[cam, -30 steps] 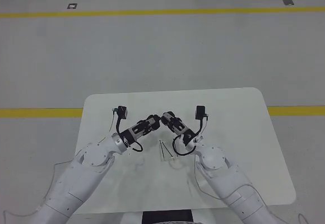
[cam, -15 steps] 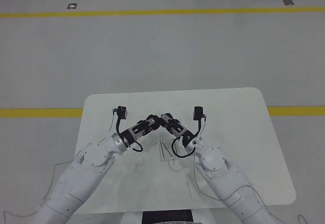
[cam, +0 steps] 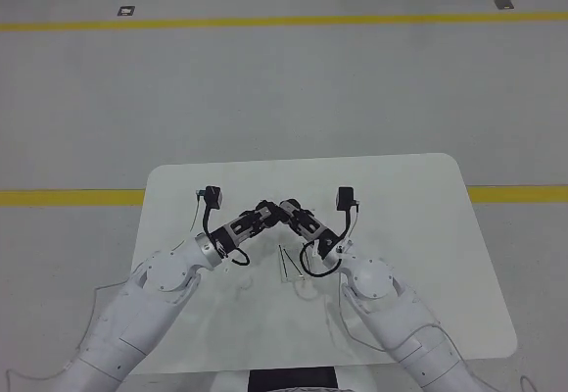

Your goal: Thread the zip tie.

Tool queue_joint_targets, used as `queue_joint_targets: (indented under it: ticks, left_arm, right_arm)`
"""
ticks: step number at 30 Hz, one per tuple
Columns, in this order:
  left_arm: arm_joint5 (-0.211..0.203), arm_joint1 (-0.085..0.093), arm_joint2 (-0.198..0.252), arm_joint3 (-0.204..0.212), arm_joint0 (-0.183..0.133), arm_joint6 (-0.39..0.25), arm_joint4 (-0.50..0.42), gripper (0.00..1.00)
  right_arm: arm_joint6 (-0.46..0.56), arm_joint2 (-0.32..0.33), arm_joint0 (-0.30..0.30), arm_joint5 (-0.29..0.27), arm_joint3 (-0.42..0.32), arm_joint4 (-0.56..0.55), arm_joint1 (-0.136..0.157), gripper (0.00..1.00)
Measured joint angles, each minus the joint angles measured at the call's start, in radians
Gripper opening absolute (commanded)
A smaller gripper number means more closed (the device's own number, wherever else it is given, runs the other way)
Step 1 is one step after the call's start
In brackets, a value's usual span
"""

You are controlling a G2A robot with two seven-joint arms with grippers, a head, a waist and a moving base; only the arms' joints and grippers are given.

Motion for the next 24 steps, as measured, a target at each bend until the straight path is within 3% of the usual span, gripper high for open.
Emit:
queue_joint_targets:
  ticks: [7,10,17,19,20,24]
  left_arm:
    - [0.003,-0.001,0.001,0.002,-0.002,0.000,0.001,0.09]
    - [0.004,-0.001,0.002,0.003,-0.002,0.001,0.001,0.00]
    - [0.003,-0.002,0.002,0.003,-0.002,0.002,0.002,0.00]
    - [0.002,-0.002,0.001,0.003,-0.002,0.002,0.002,0.00]
    - [0.001,-0.002,0.000,0.003,-0.001,0.001,0.002,0.00]
    - [-0.005,-0.001,-0.004,-0.003,0.002,-0.001,0.002,0.00]
  right_arm:
    - [0.002,0.004,-0.003,-0.016,0.000,0.005,-0.002,0.00]
    - [0.005,0.005,-0.003,-0.022,0.001,0.006,-0.003,0.00]
    - [0.009,0.007,-0.005,-0.033,0.001,0.006,-0.005,0.00]
    - [0.011,0.008,-0.005,-0.034,0.001,0.005,-0.005,0.44]
    - [0.011,0.008,-0.005,-0.034,0.001,0.005,-0.005,1.00]
    - [0.008,0.011,-0.007,-0.033,0.000,0.007,-0.006,1.00]
